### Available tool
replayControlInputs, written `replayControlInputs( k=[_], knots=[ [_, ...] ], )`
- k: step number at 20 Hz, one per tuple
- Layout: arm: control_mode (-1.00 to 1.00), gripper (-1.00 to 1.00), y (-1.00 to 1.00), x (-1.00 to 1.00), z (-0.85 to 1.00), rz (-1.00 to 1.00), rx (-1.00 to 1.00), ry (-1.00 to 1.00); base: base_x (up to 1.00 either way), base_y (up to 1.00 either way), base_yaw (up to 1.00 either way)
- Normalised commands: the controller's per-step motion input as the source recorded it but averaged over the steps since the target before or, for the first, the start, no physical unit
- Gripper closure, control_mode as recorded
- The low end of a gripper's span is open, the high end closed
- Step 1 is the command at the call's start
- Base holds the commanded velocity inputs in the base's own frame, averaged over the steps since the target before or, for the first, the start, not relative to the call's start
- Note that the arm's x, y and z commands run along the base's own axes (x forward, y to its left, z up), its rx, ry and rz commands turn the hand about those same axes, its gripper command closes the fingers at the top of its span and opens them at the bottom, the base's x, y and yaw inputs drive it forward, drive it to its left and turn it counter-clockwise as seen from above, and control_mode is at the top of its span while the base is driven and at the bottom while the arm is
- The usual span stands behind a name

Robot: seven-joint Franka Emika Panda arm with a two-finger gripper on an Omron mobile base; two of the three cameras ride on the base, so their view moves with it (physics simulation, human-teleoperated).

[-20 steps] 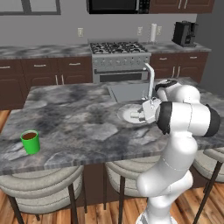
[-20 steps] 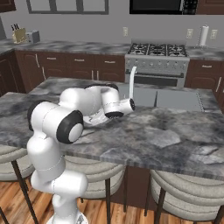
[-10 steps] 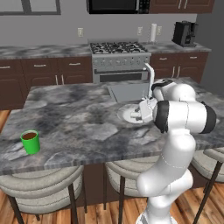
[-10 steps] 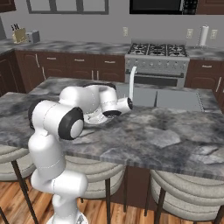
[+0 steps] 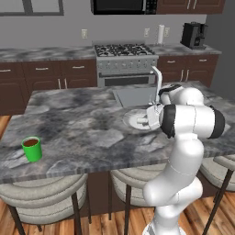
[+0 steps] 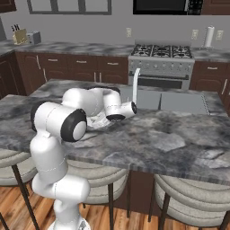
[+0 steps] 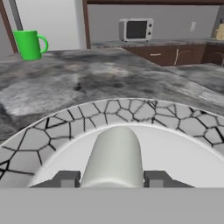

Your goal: Pick up the marshmallow and place it in the cup of hot chocolate on the dining counter.

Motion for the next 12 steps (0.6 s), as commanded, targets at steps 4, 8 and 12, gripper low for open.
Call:
replayControlInputs(
  k=[4, 8, 12],
  knots=[
    [-1.0, 1.0, 0.0, 0.0, 0.0, 0.0, 0.0, 0.0, 0.0, 0.0, 0.0],
    [-1.0, 1.0, 0.0, 0.0, 0.0, 0.0, 0.0, -0.02, 0.0, 0.0, 0.0],
    [-1.0, 1.0, 0.0, -0.11, 0.42, 0.0, 0.0, -0.1, 0.0, 0.0, 0.0]
  ],
)
